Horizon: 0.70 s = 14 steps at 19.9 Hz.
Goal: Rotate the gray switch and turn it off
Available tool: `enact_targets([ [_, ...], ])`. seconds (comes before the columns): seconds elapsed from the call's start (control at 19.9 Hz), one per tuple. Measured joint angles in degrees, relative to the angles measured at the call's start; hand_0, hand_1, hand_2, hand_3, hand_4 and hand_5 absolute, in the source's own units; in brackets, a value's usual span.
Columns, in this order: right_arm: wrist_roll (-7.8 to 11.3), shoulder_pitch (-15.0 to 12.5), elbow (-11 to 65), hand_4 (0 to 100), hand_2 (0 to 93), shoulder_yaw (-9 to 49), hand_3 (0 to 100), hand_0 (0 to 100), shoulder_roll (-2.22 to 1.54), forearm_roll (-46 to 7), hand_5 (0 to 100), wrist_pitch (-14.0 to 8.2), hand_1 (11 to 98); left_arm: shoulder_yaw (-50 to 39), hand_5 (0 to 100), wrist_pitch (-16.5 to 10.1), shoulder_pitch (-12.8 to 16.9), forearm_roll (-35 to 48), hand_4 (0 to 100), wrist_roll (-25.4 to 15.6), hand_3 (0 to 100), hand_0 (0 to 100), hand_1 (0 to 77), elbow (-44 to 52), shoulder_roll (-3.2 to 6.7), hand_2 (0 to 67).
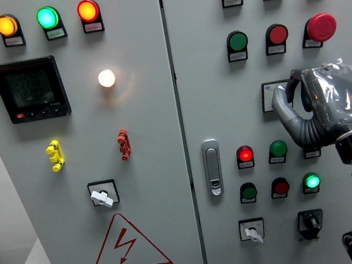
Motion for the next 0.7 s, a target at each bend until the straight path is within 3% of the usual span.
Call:
enact_targets([
  [0.2, 1.97, -2.22, 3.63, 69, 51.7, 1.13, 76, 76, -0.08, 0.0, 100, 0.05, 28.1, 0.0, 11, 0.0, -0.01, 0.0, 8, 0.0, 19, 85, 0.0, 0.0, 0.0, 13.4],
  [0.35, 2.46, -3.24, 5.3, 58, 47.2, 2.01, 66, 76, -0.09, 0.0, 87, 0.22, 22.4, 0.0, 11, 0.0, -0.02, 0.0, 8, 0.0, 19, 85, 0.0, 0.0, 0.0, 13.4],
  [0.45, 3.28, -3.86, 6.46, 49, 41.9, 2.31, 57, 54, -0.09, 0.0, 78, 0.31, 23.1, 0.0, 11, 0.0, -0.04, 0.0, 8, 0.0, 19, 85, 0.0, 0.0, 0.0, 13.4],
  [0.5, 3.57, -4.1, 6.94, 46, 40.7, 2.37, 55, 37, -0.09, -0.01, 75, 0.38, 23.2, 0.0, 11, 0.0, -0.03, 0.0, 8, 0.01, 19, 85, 0.0, 0.0, 0.0, 13.4],
  [0.55, 3.74, -4.35, 7.4, 45, 38.8, 2.39, 52, 8, -0.09, -0.04, 72, 0.44, 25.9, 0.0, 11, 0.0, -0.04, 0.0, 8, 0.01, 19, 85, 0.0, 0.0, 0.0, 13.4],
  [0.6, 3.83, -4.7, 7.83, 39, 35.8, 2.4, 48, 0, -0.09, -0.07, 66, 0.48, 26.9, -0.01, 11, 0.0, -0.03, 0.0, 8, 0.01, 19, 85, 0.0, 0.0, 0.0, 13.4],
  [0.7, 4.02, -5.76, 9.32, 32, 31.1, 2.42, 42, 0, -0.09, -0.08, 56, 0.57, 28.9, -0.04, 11, 0.0, 0.0, 0.0, 8, 0.0, 19, 85, 0.0, 0.0, 0.0, 13.4],
])
